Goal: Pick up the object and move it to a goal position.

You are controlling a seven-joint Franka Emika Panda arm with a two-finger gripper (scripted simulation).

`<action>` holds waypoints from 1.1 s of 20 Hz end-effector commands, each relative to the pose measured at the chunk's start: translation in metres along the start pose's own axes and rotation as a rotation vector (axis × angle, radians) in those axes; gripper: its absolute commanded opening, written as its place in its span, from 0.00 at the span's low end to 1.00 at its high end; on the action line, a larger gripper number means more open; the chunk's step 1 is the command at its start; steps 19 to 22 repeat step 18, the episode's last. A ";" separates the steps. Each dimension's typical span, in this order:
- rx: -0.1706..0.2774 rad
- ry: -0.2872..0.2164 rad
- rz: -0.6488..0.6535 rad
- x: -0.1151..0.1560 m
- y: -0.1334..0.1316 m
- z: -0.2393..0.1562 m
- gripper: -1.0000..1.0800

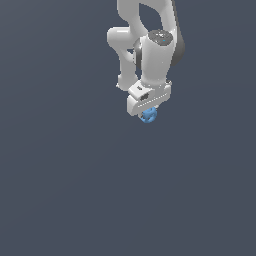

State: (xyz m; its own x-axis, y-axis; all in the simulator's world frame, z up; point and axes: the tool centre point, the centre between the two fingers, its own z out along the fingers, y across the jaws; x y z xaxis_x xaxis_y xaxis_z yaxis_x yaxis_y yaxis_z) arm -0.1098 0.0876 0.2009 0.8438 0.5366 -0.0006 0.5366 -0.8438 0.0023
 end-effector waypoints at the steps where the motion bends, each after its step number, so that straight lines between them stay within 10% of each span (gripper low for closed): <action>1: 0.000 0.000 0.000 -0.004 -0.012 -0.020 0.00; 22: 0.002 0.001 0.000 -0.014 -0.051 -0.090 0.00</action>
